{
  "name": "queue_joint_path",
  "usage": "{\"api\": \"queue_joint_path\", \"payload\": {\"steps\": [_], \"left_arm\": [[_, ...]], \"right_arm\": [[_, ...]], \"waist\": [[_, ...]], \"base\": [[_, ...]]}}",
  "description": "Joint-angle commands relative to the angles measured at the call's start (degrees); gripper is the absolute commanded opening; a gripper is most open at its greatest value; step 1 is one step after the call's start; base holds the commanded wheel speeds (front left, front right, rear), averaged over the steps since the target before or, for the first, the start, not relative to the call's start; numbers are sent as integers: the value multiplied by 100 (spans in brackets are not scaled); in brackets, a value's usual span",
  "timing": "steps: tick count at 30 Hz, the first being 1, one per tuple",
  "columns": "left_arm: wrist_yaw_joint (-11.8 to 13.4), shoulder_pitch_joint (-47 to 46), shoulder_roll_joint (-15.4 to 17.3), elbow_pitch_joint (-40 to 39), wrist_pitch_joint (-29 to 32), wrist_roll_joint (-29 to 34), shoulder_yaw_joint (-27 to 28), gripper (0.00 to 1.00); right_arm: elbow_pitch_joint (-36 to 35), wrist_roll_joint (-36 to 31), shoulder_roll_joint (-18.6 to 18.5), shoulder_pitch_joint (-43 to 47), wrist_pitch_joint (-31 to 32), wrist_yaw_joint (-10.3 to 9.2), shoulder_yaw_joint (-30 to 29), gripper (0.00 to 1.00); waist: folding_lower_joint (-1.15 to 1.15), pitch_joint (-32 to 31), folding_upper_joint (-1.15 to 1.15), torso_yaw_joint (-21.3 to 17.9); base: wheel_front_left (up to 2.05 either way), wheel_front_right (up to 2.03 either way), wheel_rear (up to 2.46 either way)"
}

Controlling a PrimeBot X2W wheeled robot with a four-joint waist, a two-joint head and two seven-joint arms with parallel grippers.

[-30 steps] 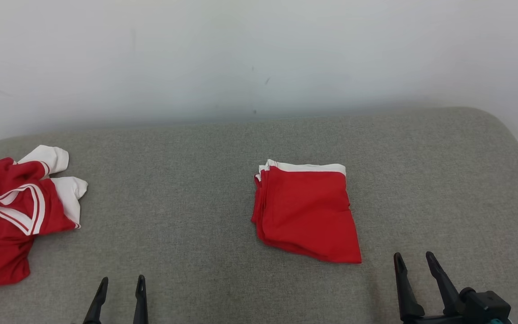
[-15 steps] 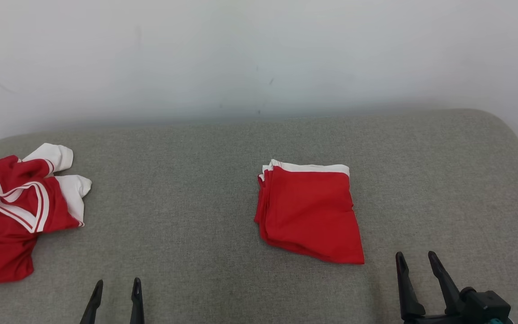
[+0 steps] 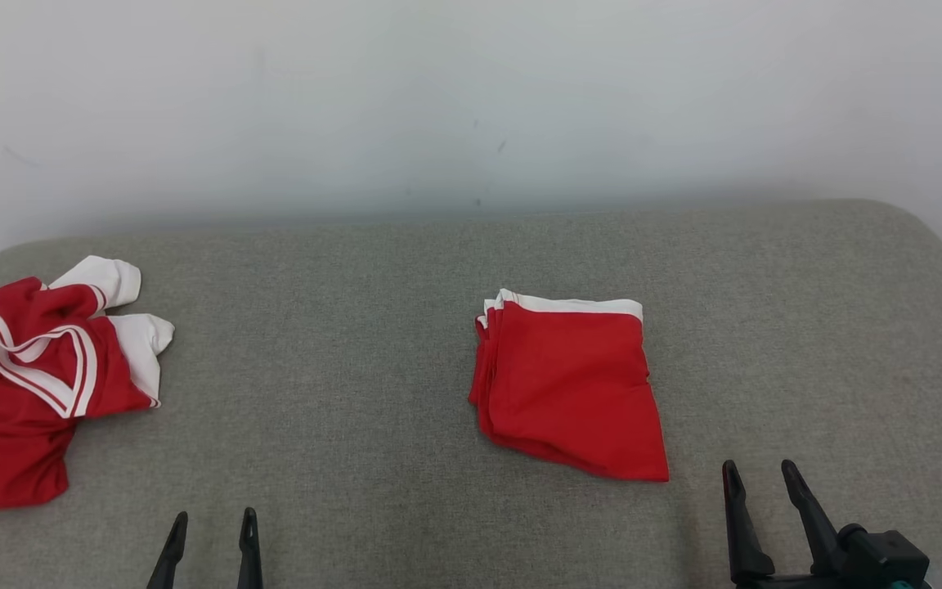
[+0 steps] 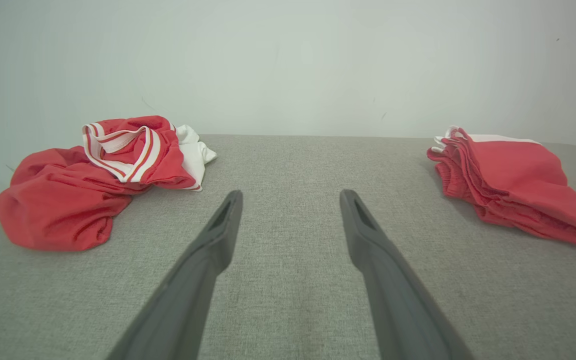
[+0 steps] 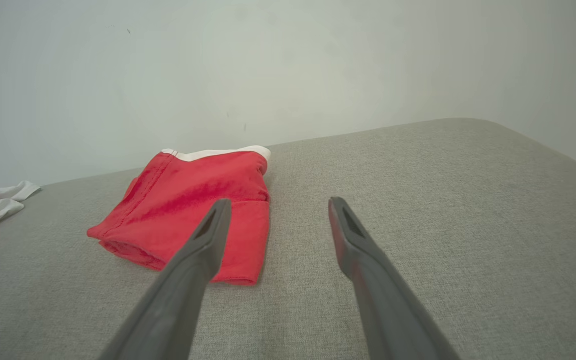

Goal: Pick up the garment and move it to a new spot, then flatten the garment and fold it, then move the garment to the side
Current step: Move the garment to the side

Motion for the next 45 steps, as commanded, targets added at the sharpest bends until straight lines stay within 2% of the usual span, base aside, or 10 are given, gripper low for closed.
{"api": "queue_joint_path", "payload": {"steps": [1,45], "left_arm": [[14,79,-2,-23,-19,35,14,100],[-54,-22,-2,7,-19,52,66,100]], "right_arm": [[1,-59,25,-28,-8,-10,-8,100],[66,-37,49,-64,-8,-10,41,100]], "waist": [[0,0,0,9],[0,105,0,6]], "base": [[0,0,0],[0,0,0]]}}
